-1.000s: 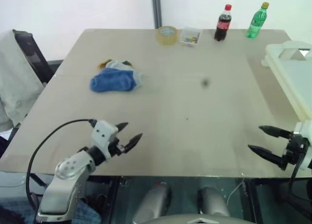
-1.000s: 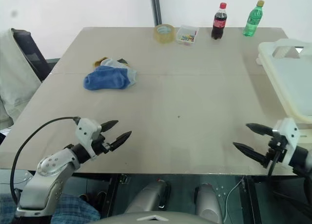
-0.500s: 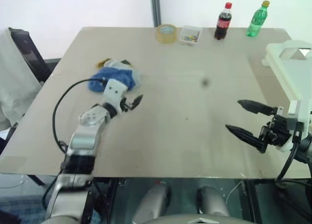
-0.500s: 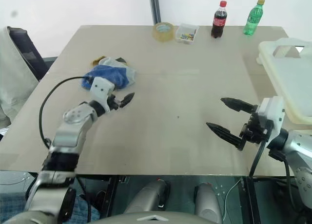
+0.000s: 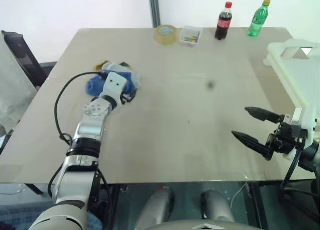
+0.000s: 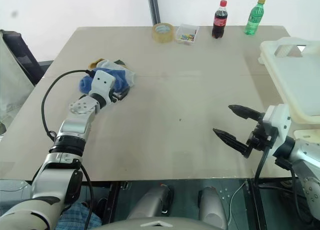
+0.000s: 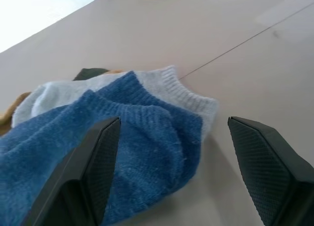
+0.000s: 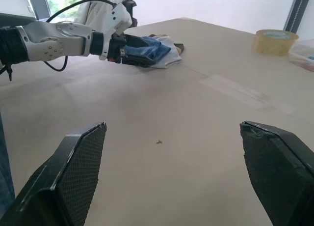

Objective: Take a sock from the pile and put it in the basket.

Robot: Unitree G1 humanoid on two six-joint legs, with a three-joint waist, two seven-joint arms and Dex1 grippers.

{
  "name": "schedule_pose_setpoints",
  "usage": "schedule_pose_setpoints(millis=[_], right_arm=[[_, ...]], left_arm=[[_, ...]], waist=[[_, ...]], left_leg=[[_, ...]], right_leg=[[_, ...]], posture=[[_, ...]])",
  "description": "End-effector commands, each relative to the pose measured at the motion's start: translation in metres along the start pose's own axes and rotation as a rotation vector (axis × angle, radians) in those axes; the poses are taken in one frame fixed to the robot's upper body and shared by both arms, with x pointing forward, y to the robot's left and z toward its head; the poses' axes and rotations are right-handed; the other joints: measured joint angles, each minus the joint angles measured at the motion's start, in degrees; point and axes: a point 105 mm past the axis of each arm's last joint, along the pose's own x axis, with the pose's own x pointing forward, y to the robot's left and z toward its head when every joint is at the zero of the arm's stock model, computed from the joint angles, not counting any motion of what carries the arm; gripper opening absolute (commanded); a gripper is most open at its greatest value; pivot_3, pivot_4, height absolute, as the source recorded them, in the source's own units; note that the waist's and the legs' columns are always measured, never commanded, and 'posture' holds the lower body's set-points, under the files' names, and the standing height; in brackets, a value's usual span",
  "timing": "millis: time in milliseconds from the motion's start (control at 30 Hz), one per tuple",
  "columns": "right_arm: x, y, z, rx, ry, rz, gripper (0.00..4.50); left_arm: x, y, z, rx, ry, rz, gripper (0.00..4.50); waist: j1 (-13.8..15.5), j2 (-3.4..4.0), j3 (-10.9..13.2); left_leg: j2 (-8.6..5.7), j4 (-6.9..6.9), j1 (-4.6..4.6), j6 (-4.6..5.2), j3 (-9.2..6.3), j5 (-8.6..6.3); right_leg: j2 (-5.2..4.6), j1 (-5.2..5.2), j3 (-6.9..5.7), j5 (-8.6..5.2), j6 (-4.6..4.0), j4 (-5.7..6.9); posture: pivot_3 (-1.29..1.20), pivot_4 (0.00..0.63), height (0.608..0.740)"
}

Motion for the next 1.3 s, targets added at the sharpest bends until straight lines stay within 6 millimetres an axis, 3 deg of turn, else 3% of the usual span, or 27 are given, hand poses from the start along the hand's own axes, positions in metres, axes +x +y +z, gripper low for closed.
schedule_pose_setpoints(millis=[33,333,433,633,967,1067,1200,1300], right_arm=[[-0.002,0.000,0.006,-0.041,-0.018,-0.008,4.46],[-0.003,-0.002,0.002,-0.041,-0.003,-0.003,4.46],[-0.003,-0.003,0.002,-0.040,0.001,-0.001,4.50],[-0.004,-0.004,0.000,-0.039,0.005,-0.001,4.50],[-0.005,-0.004,-0.003,-0.035,0.013,-0.004,4.50],[-0.006,-0.004,-0.004,-0.033,0.017,-0.004,4.50],[-0.007,-0.003,-0.006,-0.032,0.022,-0.009,4.50],[-0.008,-0.003,-0.007,-0.031,0.027,-0.014,4.50]], left_arm=[[-0.004,0.019,0.011,0.003,-0.047,0.081,3.73],[-0.008,0.026,0.002,-0.022,-0.021,0.138,3.73],[-0.007,0.021,0.000,-0.037,-0.015,0.117,2.87],[-0.005,0.011,-0.004,-0.062,0.000,0.083,0.04],[0.001,0.004,0.005,-0.108,-0.045,0.075,0.04],[0.004,0.003,0.011,-0.128,-0.064,0.083,0.79],[0.008,-0.001,0.012,-0.132,-0.059,0.082,2.53],[0.009,0.000,0.011,-0.140,-0.056,0.092,2.53]], waist=[[0.04,-0.01,-0.01],[0.02,-0.02,-0.01],[0.02,-0.02,-0.01],[0.03,-0.03,-0.02],[0.03,-0.05,-0.03],[0.05,-0.05,-0.03],[0.02,-0.07,-0.04],[-0.04,-0.07,-0.04]], left_leg=[[0.00,0.01,0.00,0.00,0.00,0.00],[0.00,0.02,0.00,0.00,0.03,0.00],[0.00,0.02,0.00,0.00,0.05,0.00],[0.00,0.04,0.00,0.00,0.06,0.00],[0.00,0.07,0.01,0.00,0.11,0.00],[0.00,0.08,0.01,0.00,0.11,0.00],[0.00,0.11,0.01,0.00,0.12,0.00],[0.00,0.11,0.04,0.00,0.18,0.00]], right_leg=[[0.00,0.00,0.00,0.00,0.00,0.00],[0.00,-0.01,0.04,0.01,0.01,0.02],[0.00,-0.02,0.05,0.01,0.01,0.03],[0.00,-0.03,0.06,0.01,0.01,0.05],[0.00,-0.04,0.12,0.02,0.01,0.09],[0.00,-0.04,0.11,0.02,0.02,0.11],[0.01,-0.04,0.12,0.02,0.02,0.16],[0.01,-0.06,0.19,0.02,0.02,0.19]], posture=[[0.00,0.150,0.740],[0.00,0.150,0.740],[0.00,0.150,0.740],[0.00,0.150,0.740],[0.00,0.150,0.740],[0.00,0.150,0.740],[0.00,0.150,0.740],[0.00,0.150,0.740]])
